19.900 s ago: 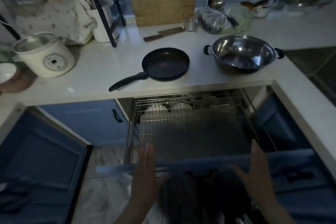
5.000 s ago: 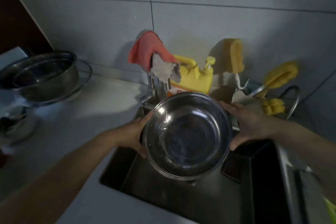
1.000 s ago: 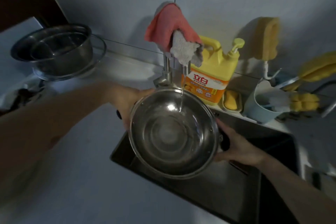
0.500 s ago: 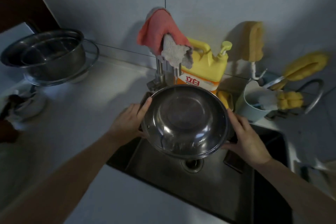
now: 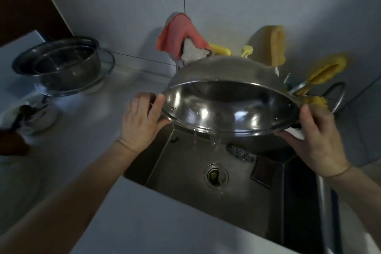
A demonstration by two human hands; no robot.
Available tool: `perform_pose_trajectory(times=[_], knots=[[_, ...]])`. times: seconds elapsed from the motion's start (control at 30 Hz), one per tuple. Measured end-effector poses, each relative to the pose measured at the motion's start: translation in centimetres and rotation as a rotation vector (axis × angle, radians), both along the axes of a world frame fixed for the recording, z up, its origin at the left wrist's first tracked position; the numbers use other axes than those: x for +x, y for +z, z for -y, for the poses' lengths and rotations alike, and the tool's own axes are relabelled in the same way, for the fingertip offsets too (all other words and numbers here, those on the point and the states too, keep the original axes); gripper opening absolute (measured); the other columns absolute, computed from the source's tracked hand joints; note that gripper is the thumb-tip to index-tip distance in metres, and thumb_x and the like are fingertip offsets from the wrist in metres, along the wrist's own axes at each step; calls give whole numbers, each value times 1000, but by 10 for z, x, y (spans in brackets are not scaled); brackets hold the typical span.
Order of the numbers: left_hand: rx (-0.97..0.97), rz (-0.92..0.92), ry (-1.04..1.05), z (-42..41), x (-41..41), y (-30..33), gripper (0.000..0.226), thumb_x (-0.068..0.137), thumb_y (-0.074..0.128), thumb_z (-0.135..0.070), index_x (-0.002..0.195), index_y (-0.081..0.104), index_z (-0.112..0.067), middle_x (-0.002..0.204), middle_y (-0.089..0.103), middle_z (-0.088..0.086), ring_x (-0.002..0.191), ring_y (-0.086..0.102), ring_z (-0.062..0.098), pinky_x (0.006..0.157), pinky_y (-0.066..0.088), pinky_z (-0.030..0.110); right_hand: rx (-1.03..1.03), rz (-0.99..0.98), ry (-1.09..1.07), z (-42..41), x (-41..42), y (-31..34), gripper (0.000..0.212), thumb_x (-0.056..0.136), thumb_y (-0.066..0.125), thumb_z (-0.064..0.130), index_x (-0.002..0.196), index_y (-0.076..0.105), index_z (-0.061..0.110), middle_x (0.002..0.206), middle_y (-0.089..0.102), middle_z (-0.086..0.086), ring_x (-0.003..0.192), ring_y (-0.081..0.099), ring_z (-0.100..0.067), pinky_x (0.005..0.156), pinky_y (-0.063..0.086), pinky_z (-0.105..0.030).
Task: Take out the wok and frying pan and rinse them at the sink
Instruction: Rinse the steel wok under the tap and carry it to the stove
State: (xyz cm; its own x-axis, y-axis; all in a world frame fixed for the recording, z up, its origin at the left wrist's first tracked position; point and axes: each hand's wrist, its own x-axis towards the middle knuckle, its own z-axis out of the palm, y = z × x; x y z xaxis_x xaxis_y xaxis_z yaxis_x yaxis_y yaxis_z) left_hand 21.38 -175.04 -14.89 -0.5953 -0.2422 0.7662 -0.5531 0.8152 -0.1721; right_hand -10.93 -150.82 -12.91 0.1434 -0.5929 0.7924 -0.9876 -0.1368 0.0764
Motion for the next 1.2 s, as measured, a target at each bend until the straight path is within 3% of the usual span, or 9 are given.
perform_pose_trajectory(times=[0.17, 0.33, 0.43, 0.57, 0.63, 0.73, 0.8, 0.93, 1.2], knots=[[-68, -76, 57, -6, -2, 29, 106, 68, 81, -51, 140, 9, -21, 100, 36, 14, 81, 39, 25, 58, 45, 34, -36, -37, 12, 1, -1, 25, 102, 81, 77, 14, 156, 8, 24, 116, 42, -21, 97, 46, -36, 77, 44, -47], [14, -1, 28, 2, 7, 1, 117, 77, 74, -48, 149, -14, -23, 102, 38, 16, 83, 42, 28, 68, 40, 38, 14, 7, 29, 5, 0, 6, 100, 81, 76, 10, 156, 10, 22, 118, 44, -22, 99, 50, -39, 82, 46, -48], [88, 27, 8, -5, 17, -39, 101, 79, 69, -45, 150, 3, -16, 106, 41, 19, 87, 45, 34, 71, 44, 43, 89, 54, 14, 3, 10, -26, 93, 84, 69, 19, 156, 10, 21, 121, 44, -22, 100, 51, -39, 84, 47, -47], [219, 145, 35, -12, 32, -85, 77, 80, 56, -50, 136, 26, -8, 109, 42, 20, 94, 46, 37, 67, 54, 44, 272, 129, -11, 4, 21, -76, 89, 85, 61, 28, 157, 10, 20, 126, 45, -22, 107, 52, -37, 94, 43, -41], [269, 185, 65, -6, 38, -97, 74, 80, 51, -52, 133, 31, -4, 109, 42, 18, 93, 46, 34, 65, 54, 41, 316, 165, -4, 14, 22, -91, 94, 83, 68, 27, 157, 10, 20, 128, 45, -21, 110, 53, -37, 96, 46, -42], [292, 199, 92, 5, 43, -106, 71, 89, 40, -58, 133, 32, -3, 107, 44, 17, 90, 47, 33, 69, 52, 41, 371, 187, 23, 38, 22, -97, 121, 64, 90, 17, 156, 10, 19, 130, 44, -20, 114, 52, -34, 92, 53, -46], [278, 188, 106, 17, 42, -111, 71, 89, 40, -58, 133, 33, -2, 105, 45, 17, 89, 48, 33, 71, 49, 41, 400, 193, 61, 57, 18, -100, 128, 58, 92, 13, 156, 9, 19, 131, 43, -19, 114, 51, -32, 90, 54, -46], [230, 147, 97, 33, 37, -110, 77, 80, 54, -51, 134, 30, -2, 103, 43, 16, 88, 46, 32, 77, 39, 38, 429, 188, 69, 84, 12, -98, 136, 53, 94, 8, 156, 6, 19, 126, 43, -17, 107, 49, -30, 81, 55, -45], [229, 131, 79, 55, 22, -114, 79, 80, 58, -51, 135, 29, -2, 104, 43, 16, 89, 48, 32, 79, 41, 40, 407, 183, 88, 104, -3, -92, 133, 55, 93, 9, 156, 7, 21, 125, 43, -16, 104, 50, -30, 79, 56, -46]])
